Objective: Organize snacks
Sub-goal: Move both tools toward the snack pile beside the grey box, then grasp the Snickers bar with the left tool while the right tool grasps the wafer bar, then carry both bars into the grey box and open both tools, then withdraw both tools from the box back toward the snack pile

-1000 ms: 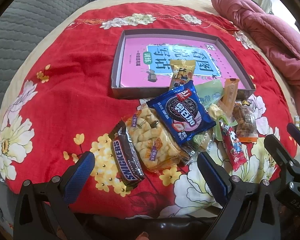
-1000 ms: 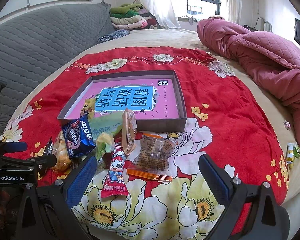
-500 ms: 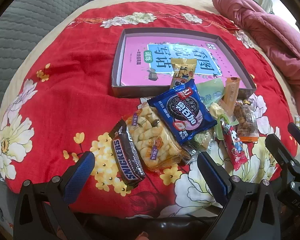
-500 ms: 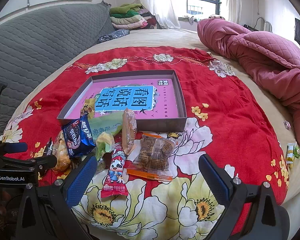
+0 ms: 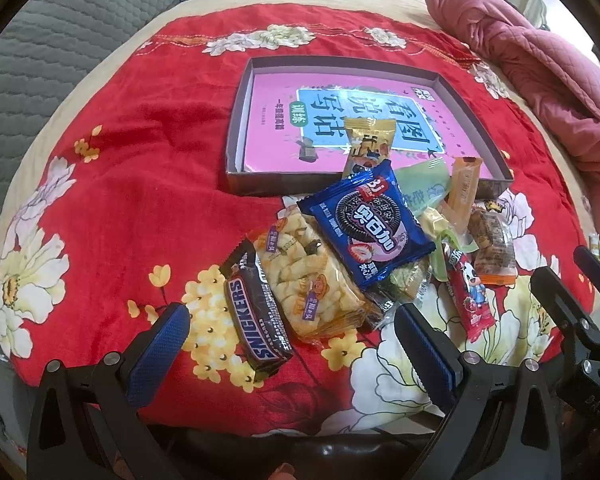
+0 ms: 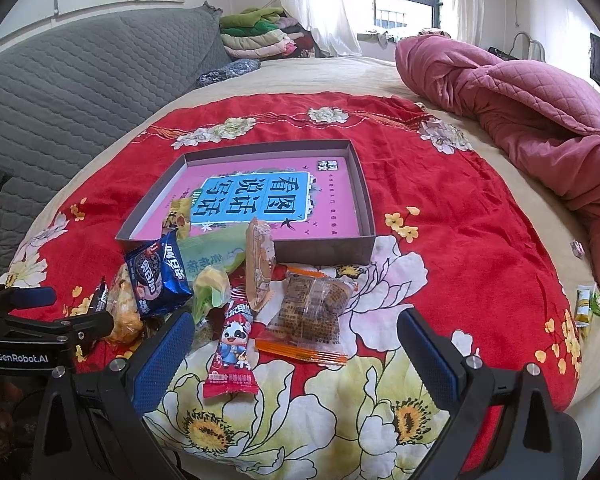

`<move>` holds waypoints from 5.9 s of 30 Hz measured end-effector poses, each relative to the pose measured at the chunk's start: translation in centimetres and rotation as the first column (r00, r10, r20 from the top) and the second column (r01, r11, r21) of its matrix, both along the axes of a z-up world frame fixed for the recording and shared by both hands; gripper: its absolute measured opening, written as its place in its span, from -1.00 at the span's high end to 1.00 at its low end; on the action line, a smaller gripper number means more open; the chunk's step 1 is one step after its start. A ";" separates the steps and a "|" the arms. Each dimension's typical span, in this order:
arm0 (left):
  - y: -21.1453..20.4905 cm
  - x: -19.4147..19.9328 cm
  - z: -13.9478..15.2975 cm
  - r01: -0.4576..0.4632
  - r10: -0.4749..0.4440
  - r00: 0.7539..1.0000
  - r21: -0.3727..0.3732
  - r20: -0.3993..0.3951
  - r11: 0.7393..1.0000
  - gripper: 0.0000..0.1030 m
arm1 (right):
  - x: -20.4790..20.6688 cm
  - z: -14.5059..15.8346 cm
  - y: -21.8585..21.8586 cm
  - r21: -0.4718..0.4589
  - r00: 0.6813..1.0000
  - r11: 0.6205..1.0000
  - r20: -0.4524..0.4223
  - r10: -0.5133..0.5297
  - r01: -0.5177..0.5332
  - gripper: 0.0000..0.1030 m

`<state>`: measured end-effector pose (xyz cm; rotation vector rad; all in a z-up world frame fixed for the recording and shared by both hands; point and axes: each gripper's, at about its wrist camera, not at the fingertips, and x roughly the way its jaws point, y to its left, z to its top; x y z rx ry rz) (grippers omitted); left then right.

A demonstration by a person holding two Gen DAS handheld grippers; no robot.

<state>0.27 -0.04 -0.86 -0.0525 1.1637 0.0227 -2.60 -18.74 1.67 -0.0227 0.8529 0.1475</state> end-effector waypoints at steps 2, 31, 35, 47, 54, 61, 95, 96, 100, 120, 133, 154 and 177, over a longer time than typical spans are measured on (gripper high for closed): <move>0.3 -0.1 0.0 -0.011 0.011 1.000 -0.001 -0.003 1.000 -0.97 | 0.1 0.0 0.1 0.003 1.000 1.000 0.001 0.003 -0.003 -0.98; 7.4 0.7 -5.0 -0.186 0.149 0.976 -0.252 -0.160 0.949 -0.81 | 3.6 -1.3 0.2 0.045 1.000 0.999 0.005 0.011 -0.011 -0.97; 7.5 0.9 -5.4 -0.193 0.153 0.975 -0.269 -0.163 0.943 -0.77 | 4.4 -1.7 0.6 0.027 1.000 1.000 0.007 0.012 -0.012 -0.89; 7.7 1.4 -5.4 -0.193 0.157 0.978 -0.316 -0.136 0.929 -0.27 | 7.3 -3.7 2.4 0.006 0.998 0.998 -0.020 0.066 -0.065 -0.17; 8.1 1.2 -6.0 -0.207 0.167 0.975 -0.332 -0.145 0.920 -0.29 | 8.2 -4.8 3.3 -0.002 0.995 0.995 -0.034 0.098 -0.098 0.15; 8.1 1.2 -5.9 -0.190 0.154 0.981 -0.394 -0.122 0.899 0.20 | 8.3 -5.1 3.8 0.005 0.991 0.991 -0.021 0.136 -0.135 0.54; 7.4 3.6 0.3 -0.115 0.153 0.985 -0.353 0.082 0.929 0.38 | 7.8 -0.3 -1.7 0.197 0.982 0.978 0.185 0.035 -0.072 0.56; 7.4 4.0 0.4 -0.116 0.156 0.984 -0.350 0.088 0.929 0.38 | 7.8 -0.3 -1.8 0.199 0.982 0.977 0.186 0.033 -0.071 0.56; 7.3 5.5 0.6 -0.117 0.159 0.982 -0.326 0.105 0.938 0.44 | 8.3 -0.3 -2.1 0.212 0.982 0.975 0.187 0.018 -0.059 0.56; 5.2 11.9 -1.1 -0.114 0.145 0.983 -0.251 0.109 0.961 0.44 | 11.1 -2.4 -3.1 0.242 0.989 0.970 0.146 -0.024 -0.013 0.56; 4.0 13.1 -2.2 -0.105 0.127 0.987 -0.217 0.093 0.970 0.44 | 12.1 -4.1 -4.5 0.257 0.994 0.965 0.077 -0.076 0.054 0.55; 4.4 12.5 -1.8 -0.107 0.127 0.989 -0.217 0.077 0.970 0.44 | 12.4 -5.3 -3.9 0.250 0.998 0.967 0.028 -0.055 0.047 0.02; 4.6 11.4 -0.7 -0.112 0.128 0.989 -0.195 0.074 0.974 0.10 | 11.8 -4.2 -3.6 0.260 0.998 0.966 0.063 -0.025 0.007 -0.20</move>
